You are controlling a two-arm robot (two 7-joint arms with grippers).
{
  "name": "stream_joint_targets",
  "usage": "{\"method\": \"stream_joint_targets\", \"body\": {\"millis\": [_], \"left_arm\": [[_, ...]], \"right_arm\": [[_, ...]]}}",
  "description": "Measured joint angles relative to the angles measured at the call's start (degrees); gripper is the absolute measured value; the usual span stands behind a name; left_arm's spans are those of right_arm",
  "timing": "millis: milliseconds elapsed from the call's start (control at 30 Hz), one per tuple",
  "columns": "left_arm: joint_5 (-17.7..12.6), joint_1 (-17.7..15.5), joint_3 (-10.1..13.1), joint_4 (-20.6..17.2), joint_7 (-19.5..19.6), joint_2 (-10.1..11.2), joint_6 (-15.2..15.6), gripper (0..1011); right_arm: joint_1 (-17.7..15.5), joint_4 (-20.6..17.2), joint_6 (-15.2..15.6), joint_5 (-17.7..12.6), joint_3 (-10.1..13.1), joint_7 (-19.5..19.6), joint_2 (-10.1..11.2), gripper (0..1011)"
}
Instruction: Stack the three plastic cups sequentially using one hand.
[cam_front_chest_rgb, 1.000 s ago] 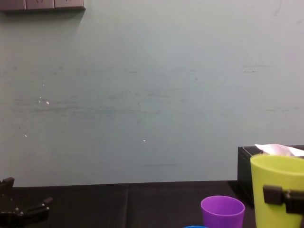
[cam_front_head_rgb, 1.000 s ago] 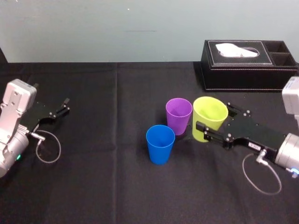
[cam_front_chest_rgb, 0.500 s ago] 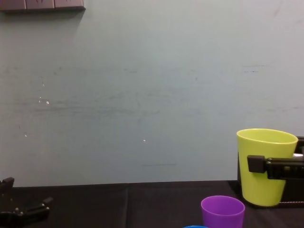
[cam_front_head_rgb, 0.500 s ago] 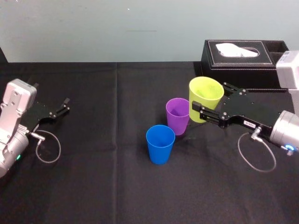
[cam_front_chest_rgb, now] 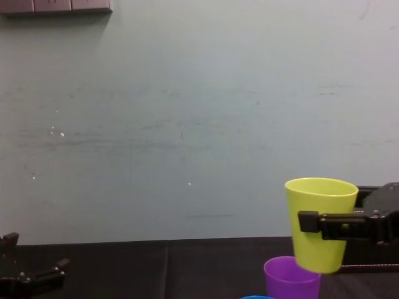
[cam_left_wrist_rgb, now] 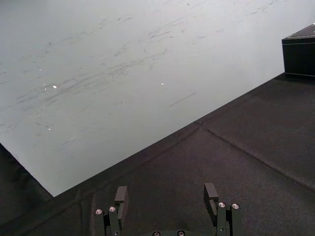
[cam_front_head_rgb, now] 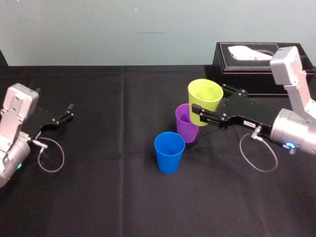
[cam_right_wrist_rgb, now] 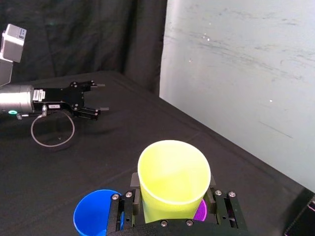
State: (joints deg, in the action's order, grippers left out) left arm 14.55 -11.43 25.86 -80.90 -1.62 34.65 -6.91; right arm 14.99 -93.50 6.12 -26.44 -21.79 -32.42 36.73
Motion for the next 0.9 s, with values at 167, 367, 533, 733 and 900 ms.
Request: {"method": "stream_joint_targets", "body": {"millis": [167,367,533,733,900], "left_arm": [[0.0,0.0,0.0,0.0,0.0,0.0,0.0,1011],[0.0,0.0,0.0,0.0,0.0,0.0,0.0,1011],[0.0,0.0,0.0,0.0,0.0,0.0,0.0,1011],[0.0,0.0,0.0,0.0,0.0,0.0,0.0,1011],[0.0,0.0,0.0,0.0,0.0,0.0,0.0,1011]], "right_arm": [[1.71,1.79,0.02,0.32,-1.14,-0.39,-0.74,739],[3.6,4.05,-0.11,0.66,-2.35,-0.84,-1.61,739],[4.56,5.63,-0.74,0.64,-2.83,-1.09,-2.29,739],[5.79,7.6,-1.25,0.58,-3.57,-1.66,-3.02,739],[6.4,8.55,-1.45,0.53,-3.98,-1.89,-3.35,738]]}}
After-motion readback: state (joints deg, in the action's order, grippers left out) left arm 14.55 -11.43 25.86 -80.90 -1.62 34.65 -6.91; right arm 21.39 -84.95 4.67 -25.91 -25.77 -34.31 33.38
